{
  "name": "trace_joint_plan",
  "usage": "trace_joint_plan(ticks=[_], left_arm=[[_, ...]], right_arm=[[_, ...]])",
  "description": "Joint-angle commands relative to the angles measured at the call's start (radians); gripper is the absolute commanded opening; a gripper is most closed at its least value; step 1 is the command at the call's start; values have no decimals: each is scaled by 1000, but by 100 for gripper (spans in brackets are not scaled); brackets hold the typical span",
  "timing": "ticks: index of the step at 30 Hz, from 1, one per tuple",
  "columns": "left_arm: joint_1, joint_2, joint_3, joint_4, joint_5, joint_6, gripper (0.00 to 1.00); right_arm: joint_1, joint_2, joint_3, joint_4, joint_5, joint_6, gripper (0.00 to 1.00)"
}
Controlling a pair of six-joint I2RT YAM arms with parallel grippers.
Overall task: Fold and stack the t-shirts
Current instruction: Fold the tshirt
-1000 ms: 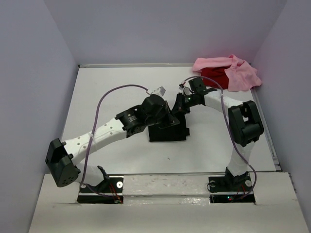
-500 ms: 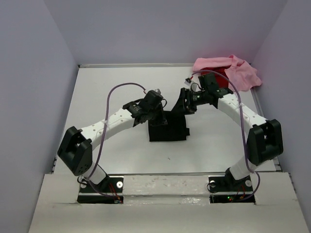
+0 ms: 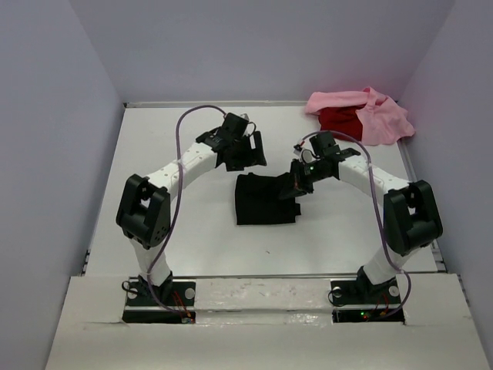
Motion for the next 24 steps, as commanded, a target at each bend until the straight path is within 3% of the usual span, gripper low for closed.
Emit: trace_joint_plan(ticks=[1,10,18,24], left_arm=[[9,33,72,-4,61,53,89],[11,139,214,-71,72,115,85],[17,268,397,-234,-52,332,83],[21,289,425,-257,23,444,84]], right_arm=[[2,45,-9,66,7,5,0],[2,159,-41,137,17,7,0],[2,246,-40,163,30,7,0],[2,254,-61,163,46,11,0]])
